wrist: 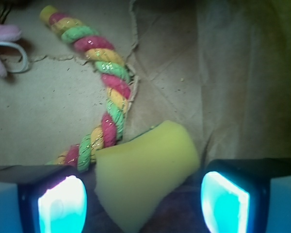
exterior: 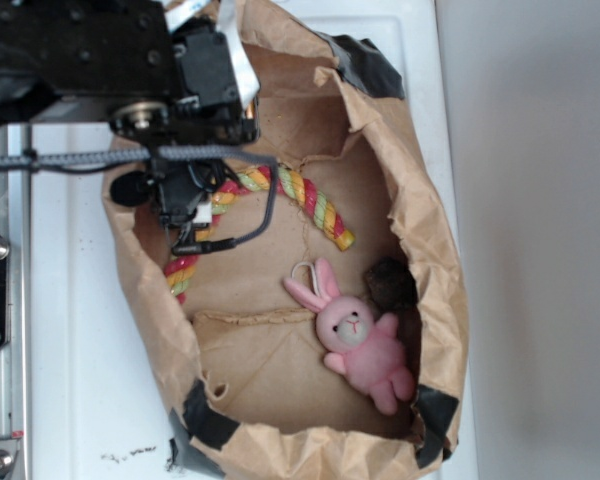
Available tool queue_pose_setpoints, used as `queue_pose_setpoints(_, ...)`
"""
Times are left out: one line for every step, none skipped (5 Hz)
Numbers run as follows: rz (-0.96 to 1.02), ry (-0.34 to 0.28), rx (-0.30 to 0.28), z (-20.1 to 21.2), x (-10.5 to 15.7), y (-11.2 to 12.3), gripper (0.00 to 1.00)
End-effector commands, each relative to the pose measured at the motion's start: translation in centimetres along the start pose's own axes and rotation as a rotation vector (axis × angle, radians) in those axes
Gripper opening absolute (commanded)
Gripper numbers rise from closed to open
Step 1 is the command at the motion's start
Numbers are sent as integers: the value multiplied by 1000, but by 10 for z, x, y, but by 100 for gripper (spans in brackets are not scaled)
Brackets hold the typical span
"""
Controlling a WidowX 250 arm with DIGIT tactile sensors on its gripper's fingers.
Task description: Grab the green sponge.
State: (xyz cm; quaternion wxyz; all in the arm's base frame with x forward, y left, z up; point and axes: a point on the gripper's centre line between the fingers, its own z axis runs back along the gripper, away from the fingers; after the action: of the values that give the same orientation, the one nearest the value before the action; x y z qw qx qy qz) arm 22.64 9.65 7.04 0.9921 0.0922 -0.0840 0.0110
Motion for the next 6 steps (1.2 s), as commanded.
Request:
queue_pose_setpoints(-7, 38, -39, -9, 4, 0, 100)
queue_pose_setpoints(-10, 60, -19, -21, 9, -3, 100)
queue_pose_setpoints(-12, 78, -1, -31, 14, -5, 100)
queue_pose_setpoints(-16, 94, 41, -41, 19, -8, 100)
queue_pose_setpoints(-19, 91, 56, -43, 19, -9, 100)
queue_pose_setpoints(-25, 84, 54, -43, 18, -10, 100)
